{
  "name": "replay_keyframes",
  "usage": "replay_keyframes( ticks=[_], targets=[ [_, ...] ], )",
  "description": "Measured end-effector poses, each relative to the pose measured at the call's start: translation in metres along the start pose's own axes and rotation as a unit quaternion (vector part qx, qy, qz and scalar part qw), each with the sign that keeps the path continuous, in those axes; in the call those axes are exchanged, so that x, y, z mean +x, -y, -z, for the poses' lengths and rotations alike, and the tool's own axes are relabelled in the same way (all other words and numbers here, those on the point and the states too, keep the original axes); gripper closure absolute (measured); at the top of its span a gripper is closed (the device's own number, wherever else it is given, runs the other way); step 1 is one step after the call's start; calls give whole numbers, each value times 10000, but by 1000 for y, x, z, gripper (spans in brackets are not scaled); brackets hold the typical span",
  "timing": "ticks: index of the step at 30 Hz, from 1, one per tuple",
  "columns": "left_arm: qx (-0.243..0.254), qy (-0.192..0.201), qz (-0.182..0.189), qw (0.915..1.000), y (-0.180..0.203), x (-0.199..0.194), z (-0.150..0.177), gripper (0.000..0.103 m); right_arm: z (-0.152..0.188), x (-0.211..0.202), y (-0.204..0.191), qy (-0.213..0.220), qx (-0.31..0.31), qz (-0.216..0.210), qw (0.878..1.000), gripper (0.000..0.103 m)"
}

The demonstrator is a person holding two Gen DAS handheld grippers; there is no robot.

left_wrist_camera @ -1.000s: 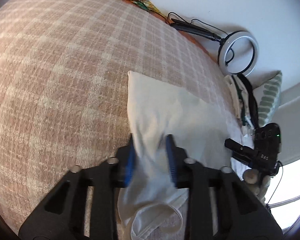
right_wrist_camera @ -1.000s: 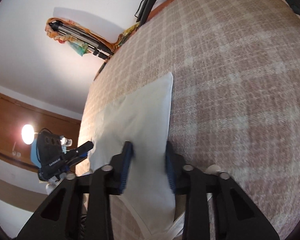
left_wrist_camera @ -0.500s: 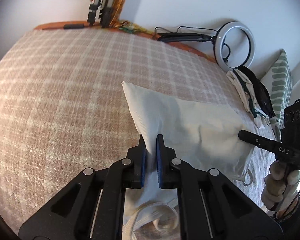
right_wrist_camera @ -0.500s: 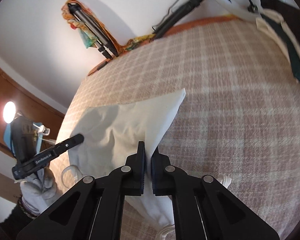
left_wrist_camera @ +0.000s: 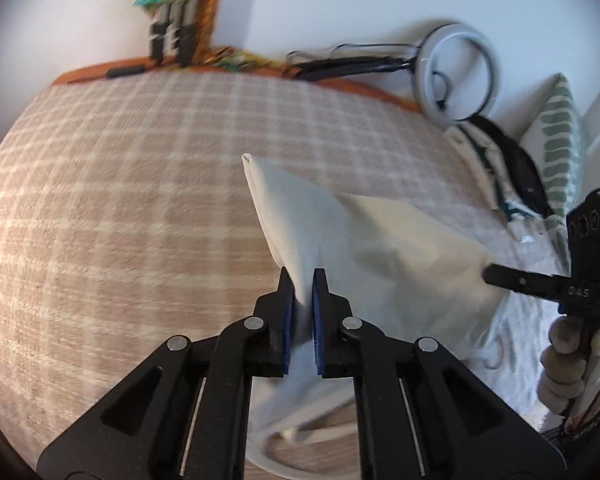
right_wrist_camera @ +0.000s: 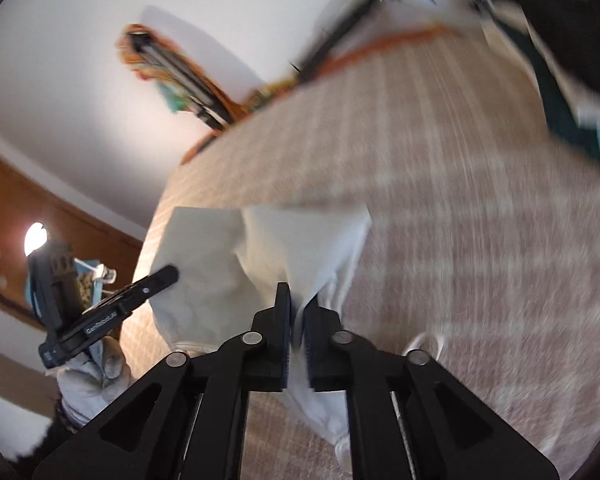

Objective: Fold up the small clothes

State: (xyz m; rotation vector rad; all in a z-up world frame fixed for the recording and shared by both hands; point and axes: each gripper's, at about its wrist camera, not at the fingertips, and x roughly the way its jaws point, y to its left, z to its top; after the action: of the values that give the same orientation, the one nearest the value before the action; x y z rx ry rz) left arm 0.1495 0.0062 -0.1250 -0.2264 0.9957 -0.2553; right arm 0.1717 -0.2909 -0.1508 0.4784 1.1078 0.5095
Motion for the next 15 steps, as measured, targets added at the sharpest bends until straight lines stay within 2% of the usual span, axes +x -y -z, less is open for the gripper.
replay_keyframes(
  ticks=[4,5,6,8,13,14,15],
  targets=[
    [-335,-174,50,9993,-27,13,0,97,1,14,12,-216,64,178,9996,69],
    [-390,-231,92,9989,-30,17,0,97,0,16,12,-232,71,179,9995,60],
    [-428,-264,120,9987,-32,20,0,97,-1,20,14,-272,96,114,9995,59],
    [-474,-298,136,9983,-34,24,-1,97,-3,27,20,-311,199,98,9993,59],
    [-549,-342,190,9977,-38,29,-1,97,-7,37,37,-141,666,-708,9952,61],
    [-547,-335,187,9978,-38,29,-1,97,-8,39,38,-104,686,-733,9949,69],
    [-536,-324,177,9979,-38,29,-1,97,-9,42,37,-107,671,-723,9951,82]
  ],
)
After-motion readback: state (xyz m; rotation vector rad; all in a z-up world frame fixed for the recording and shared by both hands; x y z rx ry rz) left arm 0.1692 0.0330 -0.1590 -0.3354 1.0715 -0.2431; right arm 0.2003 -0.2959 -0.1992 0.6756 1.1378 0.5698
